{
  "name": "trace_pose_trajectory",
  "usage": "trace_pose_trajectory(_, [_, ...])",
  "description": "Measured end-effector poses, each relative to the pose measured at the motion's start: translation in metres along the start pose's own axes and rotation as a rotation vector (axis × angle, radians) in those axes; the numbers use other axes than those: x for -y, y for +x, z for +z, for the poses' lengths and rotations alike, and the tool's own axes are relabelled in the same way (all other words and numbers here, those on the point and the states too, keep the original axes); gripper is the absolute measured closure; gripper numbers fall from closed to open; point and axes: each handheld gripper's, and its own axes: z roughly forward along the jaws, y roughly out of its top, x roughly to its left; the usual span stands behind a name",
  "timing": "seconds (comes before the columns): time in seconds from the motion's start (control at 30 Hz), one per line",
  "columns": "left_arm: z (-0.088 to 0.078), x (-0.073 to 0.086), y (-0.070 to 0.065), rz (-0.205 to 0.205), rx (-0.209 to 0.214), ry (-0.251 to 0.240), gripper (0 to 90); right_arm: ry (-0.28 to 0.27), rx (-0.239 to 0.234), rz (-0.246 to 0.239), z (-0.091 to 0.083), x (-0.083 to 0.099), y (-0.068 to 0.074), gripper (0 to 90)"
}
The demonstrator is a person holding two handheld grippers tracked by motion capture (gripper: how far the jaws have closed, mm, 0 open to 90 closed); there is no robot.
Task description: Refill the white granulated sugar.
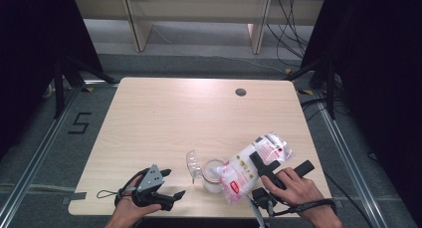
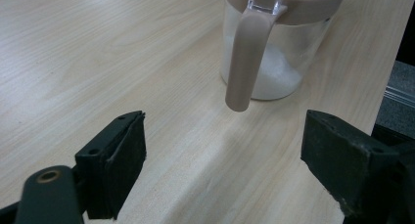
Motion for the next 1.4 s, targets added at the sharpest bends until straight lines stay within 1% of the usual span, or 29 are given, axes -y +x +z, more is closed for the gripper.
trace_pose_trajectory(0.03, [-0.0005, -0.0007, 0.002, 0.035, -0.002, 0.007, 16.5, -0.001, 0.001, -0.005, 0.0004, -0.0001, -0.0003, 59.4])
trace_pose_trajectory(0.07, [-0.0003, -0.0007, 0.0024, 0.037, -0.006, 0.011, 16.5, 0.001, -0.001, -0.009, 0.0001, -0.0003, -0.0004, 59.4])
trace_pose_trajectory(0.17, [-0.0001, 0.0, 0.0016, 0.013, 0.001, 0.013, 16.4, 0.005, 0.002, -0.02, -0.0006, 0.0008, -0.0026, 59.5])
trace_pose_trajectory(0.2, [0.0006, 0.0006, 0.0004, -0.007, -0.009, 0.003, 16.5, 0.01, -0.018, -0.022, -0.0005, 0.0008, -0.0039, 59.5])
trace_pose_trajectory(0.27, [-0.0006, 0.0001, 0.0007, -0.001, -0.009, 0.013, 16.5, 0.011, -0.014, -0.018, -0.0008, 0.0007, -0.0045, 59.5])
trace_pose_trajectory(0.3, [-0.0007, -0.0001, 0.0005, 0.002, -0.008, 0.01, 16.5, 0.005, 0.003, -0.03, -0.0007, 0.001, -0.0051, 59.5])
trace_pose_trajectory(0.33, [-0.0003, -0.0001, 0.0006, 0.0, -0.003, 0.005, 16.5, 0.011, -0.009, 0.005, -0.0015, -0.0002, -0.0037, 59.5])
trace_pose_trajectory(0.37, [-0.0002, -0.0002, 0.001, 0.004, -0.005, 0.01, 16.5, 0.012, -0.01, 0.002, -0.0014, -0.0005, -0.0039, 59.6])
trace_pose_trajectory(0.4, [-0.0003, -0.0003, 0.0012, 0.006, -0.005, 0.015, 16.5, 0.008, -0.015, -0.03, -0.001, -0.0002, -0.0055, 59.6])
trace_pose_trajectory(0.5, [0.0002, 0.0002, 0.0004, -0.006, -0.001, 0.007, 16.5, 0.005, -0.016, -0.036, 0.0001, 0.0002, -0.0048, 59.8])
trace_pose_trajectory(0.53, [0.0002, 0.0001, 0.0006, -0.006, 0.0, 0.008, 16.4, 0.009, -0.023, -0.023, 0.0005, 0.0, -0.0035, 59.8])
trace_pose_trajectory(0.57, [0.0, 0.0, 0.0014, 0.006, 0.001, 0.012, 16.5, 0.007, -0.022, -0.042, 0.001, 0.0003, -0.004, 59.9])
trace_pose_trajectory(0.6, [-0.0002, -0.0003, 0.0018, 0.018, -0.001, 0.013, 16.5, 0.005, -0.012, -0.041, 0.0012, 0.0006, -0.0031, 59.9])
trace_pose_trajectory(0.63, [-0.0003, -0.001, 0.0026, 0.035, 0.007, 0.012, 16.5, 0.006, -0.023, -0.031, 0.0011, 0.0007, -0.003, 60.0])
trace_pose_trajectory(0.7, [-0.0003, -0.001, 0.0028, 0.036, -0.001, 0.012, 16.5, 0.008, -0.014, -0.038, 0.0006, 0.0006, -0.0031, 60.2])
trace_pose_trajectory(0.73, [-0.0004, -0.0011, 0.003, 0.037, 0.001, 0.014, 16.5, 0.0, -0.015, -0.022, 0.0008, 0.0004, -0.0026, 60.2])
trace_pose_trajectory(0.77, [0.0, -0.0006, 0.0019, 0.023, 0.0, 0.007, 16.5, 0.003, -0.001, -0.038, -0.0001, 0.0004, -0.0032, 60.4])
trace_pose_trajectory(0.87, [0.0009, -0.0001, 0.0, -0.016, 0.002, 0.0, 16.5, 0.006, -0.006, -0.027, -0.0008, 0.0001, -0.0024, 60.7])
trace_pose_trajectory(0.9, [0.001, 0.0, 0.0001, -0.016, 0.003, -0.001, 16.4, 0.006, -0.021, -0.031, -0.0004, 0.0004, -0.003, 60.8])
trace_pose_trajectory(0.97, [0.0007, 0.0002, 0.0005, -0.012, -0.004, 0.004, 16.4, 0.01, -0.017, 0.001, -0.0007, 0.0003, -0.0008, 61.1])
trace_pose_trajectory(1.0, [0.0012, 0.0005, 0.0011, -0.014, 0.001, 0.002, 16.5, 0.007, -0.018, -0.007, -0.0003, 0.0007, -0.0013, 61.2])
trace_pose_trajectory(1.03, [0.0003, 0.0002, 0.0034, 0.01, -0.006, 0.026, 16.4, 0.008, -0.016, -0.031, 0.0001, 0.001, -0.0028, 61.4])
trace_pose_trajectory(1.07, [0.0009, 0.0004, 0.0023, -0.003, 0.0, 0.012, 16.4, 0.015, -0.018, -0.003, -0.0007, 0.0003, -0.001, 61.4])
trace_pose_trajectory(1.1, [0.001, 0.0005, 0.0023, -0.002, 0.0, 0.013, 16.5, 0.001, -0.015, -0.019, 0.0, 0.0011, -0.002, 61.6])
trace_pose_trajectory(1.17, [0.0019, 0.0006, 0.0007, -0.021, 0.007, 0.001, 16.5, 0.004, -0.013, -0.016, 0.0003, 0.0008, -0.0013, 61.8])
trace_pose_trajectory(1.2, [0.0019, 0.0006, 0.0008, -0.018, 0.008, -0.002, 16.4, 0.011, -0.004, 0.004, 0.0, 0.0, 0.0005, 61.9])
trace_pose_trajectory(1.3, [0.0005, 0.0002, 0.0005, -0.012, -0.003, 0.005, 16.4, 0.004, -0.006, 0.012, 0.0006, -0.0002, 0.0015, 62.2])
trace_pose_trajectory(1.33, [0.0001, -0.0001, 0.0006, -0.009, 0.0, 0.005, 16.5, -0.005, 0.001, -0.022, 0.0016, 0.0006, -0.0001, 62.3])
trace_pose_trajectory(1.4, [0.0002, -0.0004, 0.0002, -0.011, -0.001, -0.004, 16.4, -0.002, -0.001, -0.01, 0.0015, 0.0003, 0.0013, 62.5])
